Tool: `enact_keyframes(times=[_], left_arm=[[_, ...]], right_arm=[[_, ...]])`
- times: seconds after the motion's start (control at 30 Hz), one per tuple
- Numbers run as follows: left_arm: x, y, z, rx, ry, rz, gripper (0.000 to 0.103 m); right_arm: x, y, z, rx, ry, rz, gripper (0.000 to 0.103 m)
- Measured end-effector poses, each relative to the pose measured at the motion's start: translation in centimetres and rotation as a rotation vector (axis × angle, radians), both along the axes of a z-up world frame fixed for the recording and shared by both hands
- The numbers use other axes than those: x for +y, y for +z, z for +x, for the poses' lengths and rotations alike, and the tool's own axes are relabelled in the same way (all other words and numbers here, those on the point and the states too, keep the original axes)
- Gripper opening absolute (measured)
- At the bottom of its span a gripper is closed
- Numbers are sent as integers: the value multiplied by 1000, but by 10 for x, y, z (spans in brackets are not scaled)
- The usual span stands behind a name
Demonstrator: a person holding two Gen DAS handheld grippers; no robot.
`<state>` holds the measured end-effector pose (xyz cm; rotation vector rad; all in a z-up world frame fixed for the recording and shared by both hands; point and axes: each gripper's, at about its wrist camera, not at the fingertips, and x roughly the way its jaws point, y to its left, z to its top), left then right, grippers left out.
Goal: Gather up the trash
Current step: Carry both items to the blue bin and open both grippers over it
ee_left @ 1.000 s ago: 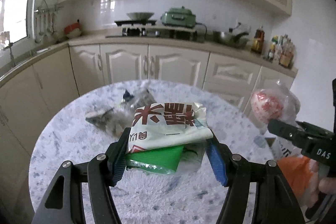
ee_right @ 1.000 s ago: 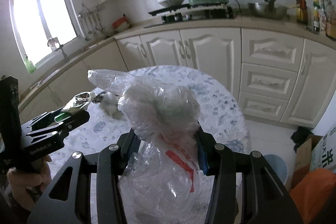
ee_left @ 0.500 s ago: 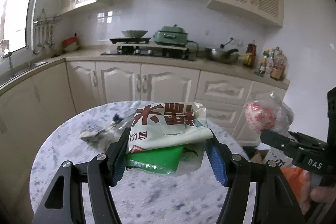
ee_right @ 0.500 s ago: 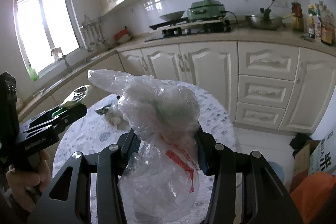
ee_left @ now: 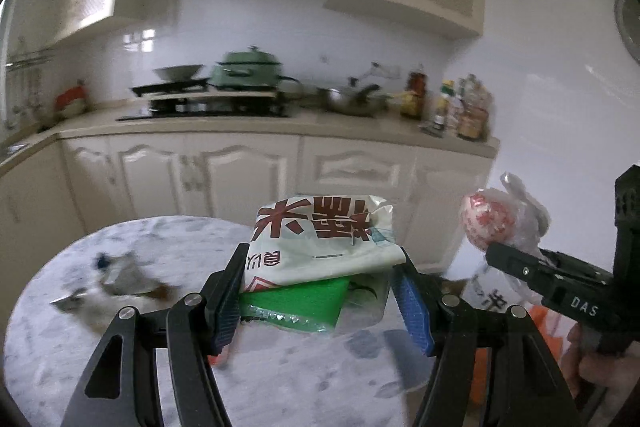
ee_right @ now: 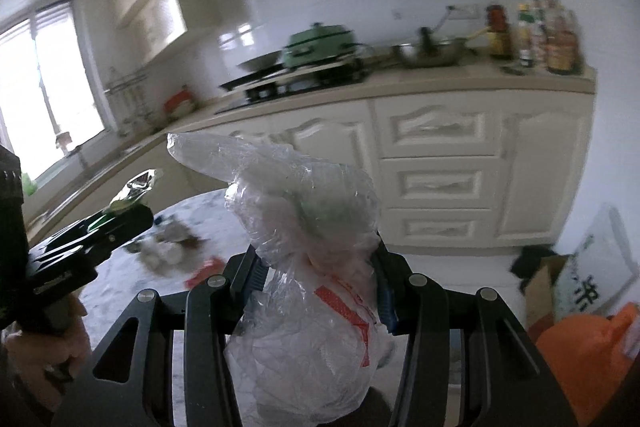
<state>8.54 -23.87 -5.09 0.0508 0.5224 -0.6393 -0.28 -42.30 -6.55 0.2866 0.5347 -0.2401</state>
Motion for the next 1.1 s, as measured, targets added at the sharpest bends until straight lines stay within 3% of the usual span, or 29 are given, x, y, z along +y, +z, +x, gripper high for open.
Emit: enact_keyframes(times=[0.17, 0.43, 0.73, 1.1], left_arm=[[-58, -10, 38, 55, -90, 20, 62], [-159, -34, 99, 160, -201, 113, 63], [-268, -64, 148, 233, -293, 264, 63], [-377, -127, 200, 381, -343, 402, 63]], right_arm=[[-52, -9, -18, 21, -108, 8, 47], [-126, -55, -34, 103, -247, 63, 47], [-185, -114, -37, 184, -315, 164, 47], [-237, -177, -19, 256, -348, 288, 47]])
